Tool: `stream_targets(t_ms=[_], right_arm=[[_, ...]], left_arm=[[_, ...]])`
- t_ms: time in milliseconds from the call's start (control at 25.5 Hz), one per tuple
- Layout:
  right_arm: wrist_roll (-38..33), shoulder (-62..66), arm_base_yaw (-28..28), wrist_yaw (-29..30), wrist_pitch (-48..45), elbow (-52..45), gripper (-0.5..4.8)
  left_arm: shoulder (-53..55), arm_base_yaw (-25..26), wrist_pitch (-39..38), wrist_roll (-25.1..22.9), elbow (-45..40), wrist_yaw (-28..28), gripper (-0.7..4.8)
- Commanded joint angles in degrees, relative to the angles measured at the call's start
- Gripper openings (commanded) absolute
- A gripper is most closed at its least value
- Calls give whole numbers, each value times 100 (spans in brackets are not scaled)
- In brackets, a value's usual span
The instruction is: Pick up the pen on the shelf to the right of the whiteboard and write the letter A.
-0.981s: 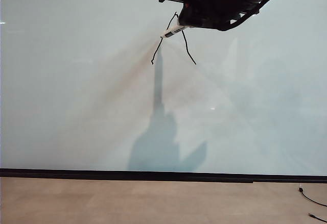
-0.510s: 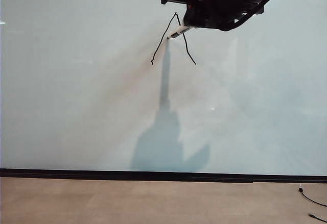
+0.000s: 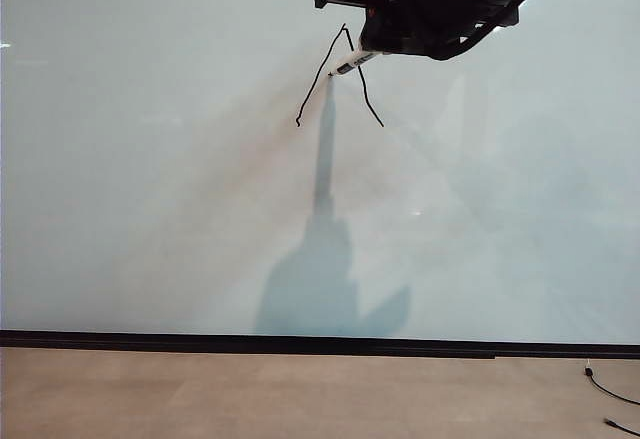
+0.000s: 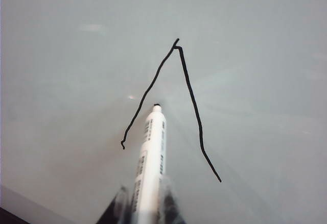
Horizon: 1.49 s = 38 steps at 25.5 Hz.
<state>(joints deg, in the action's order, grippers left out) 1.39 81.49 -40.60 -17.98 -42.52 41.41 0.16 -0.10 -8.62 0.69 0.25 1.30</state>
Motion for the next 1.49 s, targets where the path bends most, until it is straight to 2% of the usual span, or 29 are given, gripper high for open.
stream_targets(t_ms=[39,589,1492], right_arm=[[20,-31,-15,-181,-39,26,-9],[168,-286,-13,-660,380,13,-9],[297,-553,-81,-879,754,11,-9]], left_arm=[[2,-2,50,-24,13,0,-4],[2,0,50,-24,13,0,-4],[2,-2,48,-24,13,0,-5]])
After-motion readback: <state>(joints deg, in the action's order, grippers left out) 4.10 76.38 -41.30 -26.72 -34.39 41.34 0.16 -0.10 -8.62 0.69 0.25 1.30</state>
